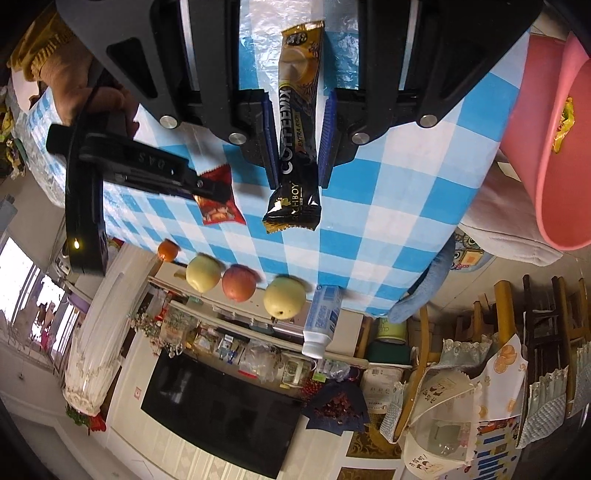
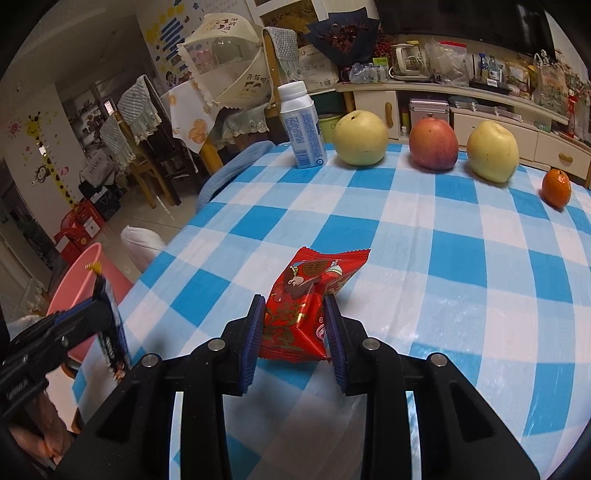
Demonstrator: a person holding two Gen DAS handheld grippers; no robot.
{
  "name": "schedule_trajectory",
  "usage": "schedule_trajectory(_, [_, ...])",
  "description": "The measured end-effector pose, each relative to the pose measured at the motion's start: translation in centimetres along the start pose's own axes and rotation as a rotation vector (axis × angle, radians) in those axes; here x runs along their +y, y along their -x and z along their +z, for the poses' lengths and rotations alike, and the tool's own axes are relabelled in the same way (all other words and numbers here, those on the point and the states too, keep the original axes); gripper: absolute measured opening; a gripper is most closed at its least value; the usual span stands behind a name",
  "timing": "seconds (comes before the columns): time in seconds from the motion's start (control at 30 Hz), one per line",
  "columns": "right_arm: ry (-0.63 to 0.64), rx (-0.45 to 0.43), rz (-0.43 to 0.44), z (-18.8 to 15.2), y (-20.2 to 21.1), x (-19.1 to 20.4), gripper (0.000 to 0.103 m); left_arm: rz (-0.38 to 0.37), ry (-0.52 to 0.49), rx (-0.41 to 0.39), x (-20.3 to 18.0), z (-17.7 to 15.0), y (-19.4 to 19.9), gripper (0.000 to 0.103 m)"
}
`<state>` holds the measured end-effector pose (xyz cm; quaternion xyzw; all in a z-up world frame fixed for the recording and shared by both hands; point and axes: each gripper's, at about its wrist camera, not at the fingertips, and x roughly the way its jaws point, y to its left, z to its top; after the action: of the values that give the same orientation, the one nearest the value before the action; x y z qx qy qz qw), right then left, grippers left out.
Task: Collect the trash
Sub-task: 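Carry the coffee stick and red packet to the pink bucket with both tools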
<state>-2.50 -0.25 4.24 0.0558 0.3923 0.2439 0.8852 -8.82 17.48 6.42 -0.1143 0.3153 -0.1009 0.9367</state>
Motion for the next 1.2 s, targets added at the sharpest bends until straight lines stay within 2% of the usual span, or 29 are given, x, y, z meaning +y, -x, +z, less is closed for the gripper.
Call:
schedule_trajectory(0.4, [0.005, -0.051, 0.057, -1.6, 3.5, 4.6, 0.034, -0.067, 0.065, -0.101, 1.8, 1.0, 2.8, 0.022])
schedule_trajectory(0.73, [0.056, -0.089, 0.039, -2.4, 5.6, 7.5, 0.033, -0.124, 0.082, -0.194, 2.3, 1.6, 5.2, 0.022])
schedule_trajectory(0.97, [0.071, -0.107, 0.055, -2.1, 6.5, 9.2, 0.033, -0.124, 0.090, -0.239, 2.9, 1.7, 6.7, 0.022])
schedule_trajectory(1.2, [0.117, -0.123, 0.120, -1.2, 6.8, 13.1, 0.033, -0.101, 0.125, -0.305, 4.9, 1.8, 9.1, 0.022])
